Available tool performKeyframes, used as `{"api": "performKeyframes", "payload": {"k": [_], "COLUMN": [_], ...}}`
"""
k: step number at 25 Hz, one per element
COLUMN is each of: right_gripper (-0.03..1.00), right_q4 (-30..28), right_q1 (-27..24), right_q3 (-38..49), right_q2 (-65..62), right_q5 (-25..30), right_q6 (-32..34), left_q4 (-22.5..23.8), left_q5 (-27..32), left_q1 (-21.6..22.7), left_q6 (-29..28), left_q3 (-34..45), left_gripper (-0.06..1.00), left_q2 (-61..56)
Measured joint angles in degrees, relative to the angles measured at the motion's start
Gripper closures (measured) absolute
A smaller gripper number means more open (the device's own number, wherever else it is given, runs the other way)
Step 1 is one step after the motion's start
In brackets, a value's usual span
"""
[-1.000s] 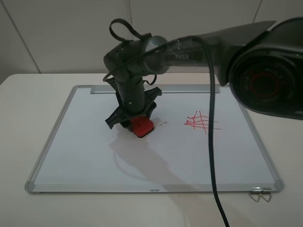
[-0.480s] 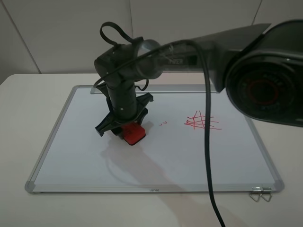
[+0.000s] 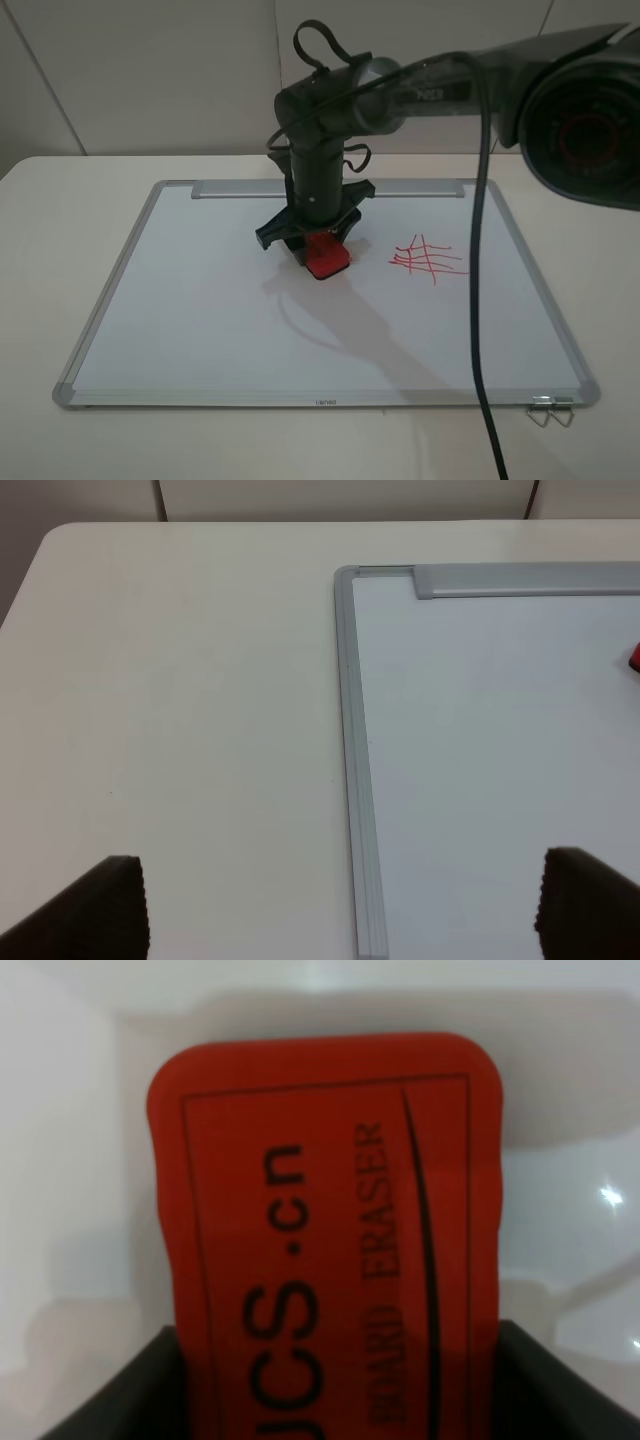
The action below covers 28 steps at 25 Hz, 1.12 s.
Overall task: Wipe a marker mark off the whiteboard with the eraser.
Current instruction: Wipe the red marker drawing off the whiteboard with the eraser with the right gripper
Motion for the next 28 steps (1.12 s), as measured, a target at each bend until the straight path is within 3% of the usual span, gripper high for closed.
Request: {"api": "performKeyframes", "payload": {"k": [7,14,22,28], "right_gripper": [0.47,0.47,0.47,0.47], "right_q4": [-2.8,-2.9,-6.1,-1.7], "right_q1": [-6.0,-6.7,-1.9,4.9], "right_q3": [0.3,0.5,0.6,0.7], "right_q2": [-0.2,-0.2,-0.2,-0.2], "right_q5": [0.2,0.0,1.9,4.0], "right_q6": [0.0,0.0,0.2,-0.7], "left_q4": [0.0,0.0,0.0,0.0], "left_q5": [0.0,0.0,0.0,0.0], "left_q1": [0.0,0.0,0.0,0.0], "left_q6": [0.0,0.0,0.0,0.0], "left_q3": [0.0,0.0,0.0,0.0], "left_gripper": [0.17,0.17,0.17,0.17], "left_q2": [0.0,0.0,0.0,0.0]}}
